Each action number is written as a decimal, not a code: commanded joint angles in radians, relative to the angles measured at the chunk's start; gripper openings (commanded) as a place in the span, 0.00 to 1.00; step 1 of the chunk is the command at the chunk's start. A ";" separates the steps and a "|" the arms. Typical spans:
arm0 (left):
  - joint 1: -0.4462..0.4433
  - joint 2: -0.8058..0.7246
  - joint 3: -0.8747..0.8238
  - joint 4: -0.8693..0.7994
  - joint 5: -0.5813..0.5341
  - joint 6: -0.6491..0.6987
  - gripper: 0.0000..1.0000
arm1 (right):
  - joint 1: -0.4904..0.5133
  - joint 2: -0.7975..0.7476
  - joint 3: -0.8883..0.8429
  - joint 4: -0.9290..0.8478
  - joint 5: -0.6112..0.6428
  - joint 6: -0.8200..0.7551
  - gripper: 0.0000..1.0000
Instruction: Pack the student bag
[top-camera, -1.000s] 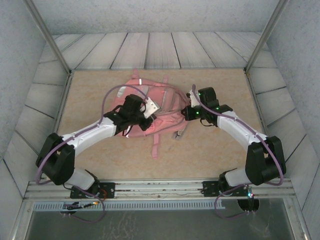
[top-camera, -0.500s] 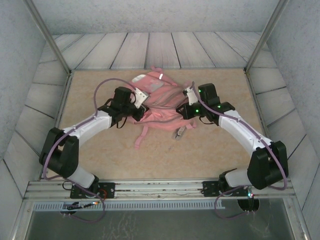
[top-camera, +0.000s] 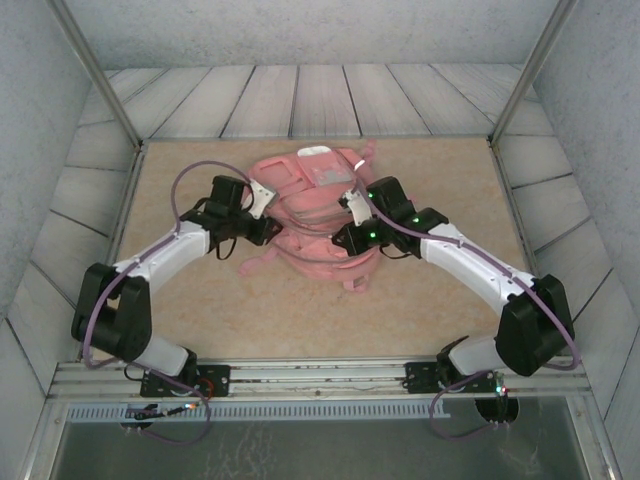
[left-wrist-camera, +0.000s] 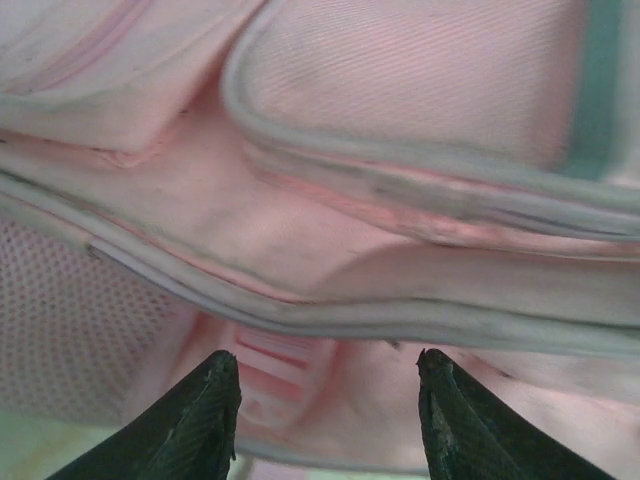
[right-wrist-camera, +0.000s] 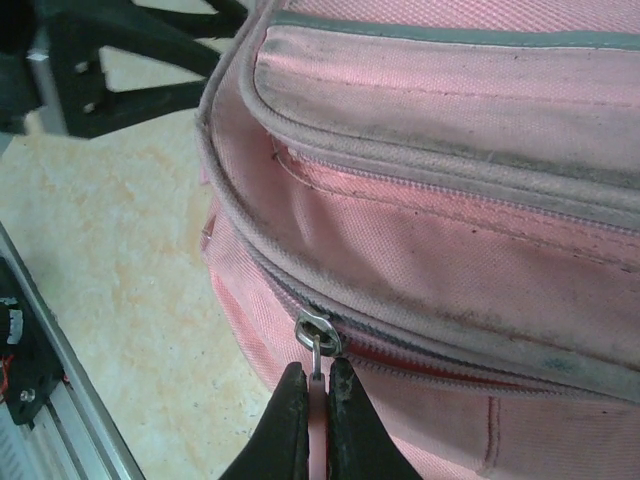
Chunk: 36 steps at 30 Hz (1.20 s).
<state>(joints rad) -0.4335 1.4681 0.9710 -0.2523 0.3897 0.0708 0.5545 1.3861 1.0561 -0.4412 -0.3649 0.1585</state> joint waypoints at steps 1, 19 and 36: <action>-0.068 -0.077 0.008 -0.097 0.032 0.024 0.50 | 0.002 0.014 0.043 0.043 -0.058 0.018 0.00; -0.195 0.067 0.222 -0.221 0.188 0.228 0.44 | 0.003 -0.003 -0.032 0.125 -0.116 0.039 0.00; -0.213 0.134 0.231 -0.190 -0.014 0.196 0.12 | 0.003 -0.020 -0.032 0.110 -0.109 0.039 0.00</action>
<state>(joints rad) -0.6525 1.5856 1.1782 -0.4183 0.4458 0.2829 0.5529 1.4021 1.0122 -0.3454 -0.4404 0.1951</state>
